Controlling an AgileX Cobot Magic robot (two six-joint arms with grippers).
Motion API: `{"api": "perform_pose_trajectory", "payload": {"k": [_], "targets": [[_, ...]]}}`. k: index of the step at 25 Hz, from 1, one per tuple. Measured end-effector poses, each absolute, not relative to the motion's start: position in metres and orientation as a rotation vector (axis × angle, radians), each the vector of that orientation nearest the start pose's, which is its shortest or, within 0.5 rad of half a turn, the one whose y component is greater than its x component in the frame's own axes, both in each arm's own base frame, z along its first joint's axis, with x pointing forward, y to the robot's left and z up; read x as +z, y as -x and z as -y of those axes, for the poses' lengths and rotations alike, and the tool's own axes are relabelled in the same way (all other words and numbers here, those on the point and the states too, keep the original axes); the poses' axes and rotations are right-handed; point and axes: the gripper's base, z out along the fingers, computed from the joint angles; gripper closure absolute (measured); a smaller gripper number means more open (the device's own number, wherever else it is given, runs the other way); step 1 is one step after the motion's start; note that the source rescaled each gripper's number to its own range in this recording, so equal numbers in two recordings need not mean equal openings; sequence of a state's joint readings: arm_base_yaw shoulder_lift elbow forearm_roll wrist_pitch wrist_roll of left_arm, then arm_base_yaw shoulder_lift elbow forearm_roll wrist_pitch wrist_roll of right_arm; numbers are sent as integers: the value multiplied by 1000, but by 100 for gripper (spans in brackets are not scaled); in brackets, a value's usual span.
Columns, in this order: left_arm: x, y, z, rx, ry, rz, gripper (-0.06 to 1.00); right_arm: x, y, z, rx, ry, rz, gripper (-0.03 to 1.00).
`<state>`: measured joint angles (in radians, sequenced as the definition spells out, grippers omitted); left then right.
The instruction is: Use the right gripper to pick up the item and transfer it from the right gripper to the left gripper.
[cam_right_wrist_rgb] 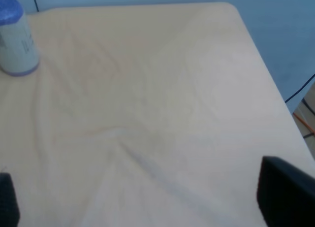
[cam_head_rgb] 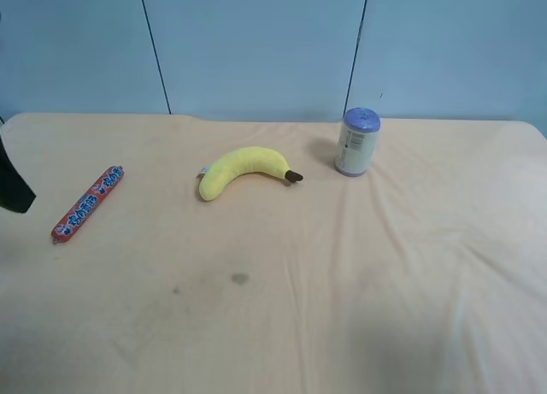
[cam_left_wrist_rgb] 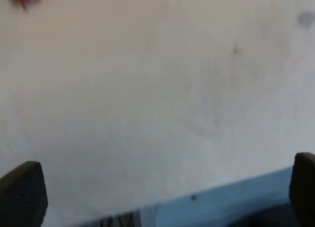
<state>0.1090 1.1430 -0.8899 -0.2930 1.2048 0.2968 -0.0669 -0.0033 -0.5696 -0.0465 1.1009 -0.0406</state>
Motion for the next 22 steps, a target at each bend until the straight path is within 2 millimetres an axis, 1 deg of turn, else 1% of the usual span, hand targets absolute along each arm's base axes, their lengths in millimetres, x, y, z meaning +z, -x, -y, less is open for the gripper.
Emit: {"api": "perform_pose_trajectory", "payload": {"k": [6, 10, 13, 16, 19, 22], "targets": [[298, -132, 10, -296, -168, -2739, -5, 293, 16, 3, -124, -32, -2013, 5], [305, -94, 12, -217, -188, -2603, -5, 293, 16, 3, -124, -32, -2013, 5], [308, -62, 15, -169, -210, -2460, -5, 293, 16, 3, -124, -32, -2013, 5], [303, -38, 17, -125, -211, -2305, -5, 293, 16, 3, -124, -32, -2013, 5], [293, -23, 18, -94, -198, -2164, -5, 293, 16, 3, -124, -32, -2013, 5], [284, -8, 20, -70, -204, -2094, -5, 293, 16, 3, -124, -32, -2013, 5]]}}
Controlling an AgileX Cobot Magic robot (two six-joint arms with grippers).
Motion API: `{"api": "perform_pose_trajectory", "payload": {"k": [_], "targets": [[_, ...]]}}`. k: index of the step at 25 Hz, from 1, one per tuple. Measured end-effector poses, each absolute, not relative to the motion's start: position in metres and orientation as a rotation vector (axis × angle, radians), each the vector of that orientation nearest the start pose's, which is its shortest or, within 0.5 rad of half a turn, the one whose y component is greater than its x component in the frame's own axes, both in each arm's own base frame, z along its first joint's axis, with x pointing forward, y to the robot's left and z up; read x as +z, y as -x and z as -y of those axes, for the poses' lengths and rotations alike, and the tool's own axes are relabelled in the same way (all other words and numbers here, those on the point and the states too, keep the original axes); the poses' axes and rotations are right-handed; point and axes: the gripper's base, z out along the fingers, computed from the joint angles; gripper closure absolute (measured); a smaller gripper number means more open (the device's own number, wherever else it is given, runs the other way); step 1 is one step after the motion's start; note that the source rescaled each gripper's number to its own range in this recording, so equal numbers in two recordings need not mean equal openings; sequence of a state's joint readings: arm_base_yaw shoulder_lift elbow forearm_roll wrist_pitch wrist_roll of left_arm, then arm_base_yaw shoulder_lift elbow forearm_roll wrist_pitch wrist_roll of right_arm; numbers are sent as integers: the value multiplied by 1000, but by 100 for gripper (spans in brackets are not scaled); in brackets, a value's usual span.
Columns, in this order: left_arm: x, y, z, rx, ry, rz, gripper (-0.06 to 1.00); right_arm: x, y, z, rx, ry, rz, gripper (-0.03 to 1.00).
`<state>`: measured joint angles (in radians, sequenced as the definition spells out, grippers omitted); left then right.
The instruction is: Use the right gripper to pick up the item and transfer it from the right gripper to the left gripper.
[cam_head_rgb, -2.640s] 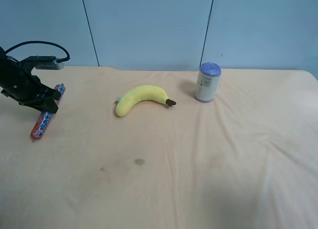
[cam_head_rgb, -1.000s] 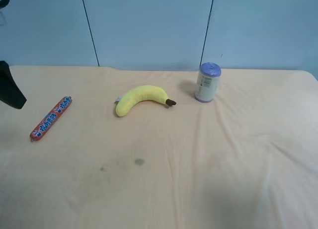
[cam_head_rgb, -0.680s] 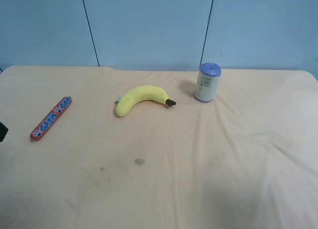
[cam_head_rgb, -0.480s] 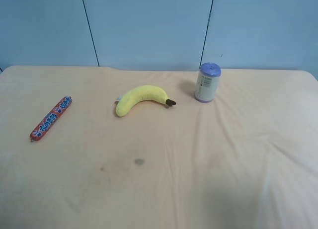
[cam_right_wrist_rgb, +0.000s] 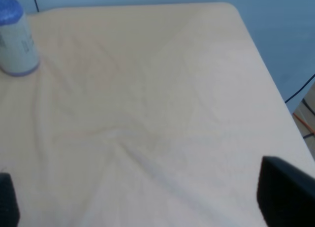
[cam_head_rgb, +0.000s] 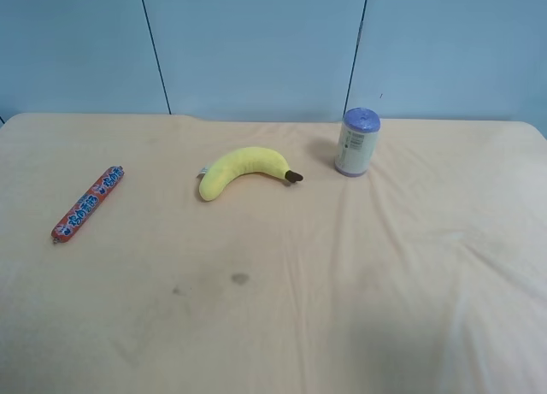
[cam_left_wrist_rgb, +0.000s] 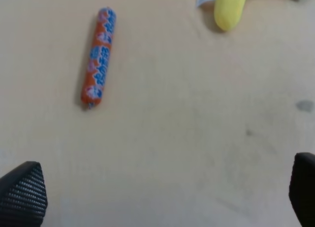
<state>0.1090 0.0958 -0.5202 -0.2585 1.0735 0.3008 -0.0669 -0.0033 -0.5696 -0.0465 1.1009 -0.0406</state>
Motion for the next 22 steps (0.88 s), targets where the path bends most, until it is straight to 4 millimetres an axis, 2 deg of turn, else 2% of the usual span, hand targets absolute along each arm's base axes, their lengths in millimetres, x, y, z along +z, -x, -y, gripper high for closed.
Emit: {"api": "perform_pose_trajectory", "payload": {"k": [4, 22], "targets": [[281, 6, 21, -45, -210, -2012, -5, 293, 16, 3, -124, -32, -2013, 5], [281, 7, 21, -43, -222, -2005, -6, 293, 16, 3, -118, -23, -2013, 5]]}}
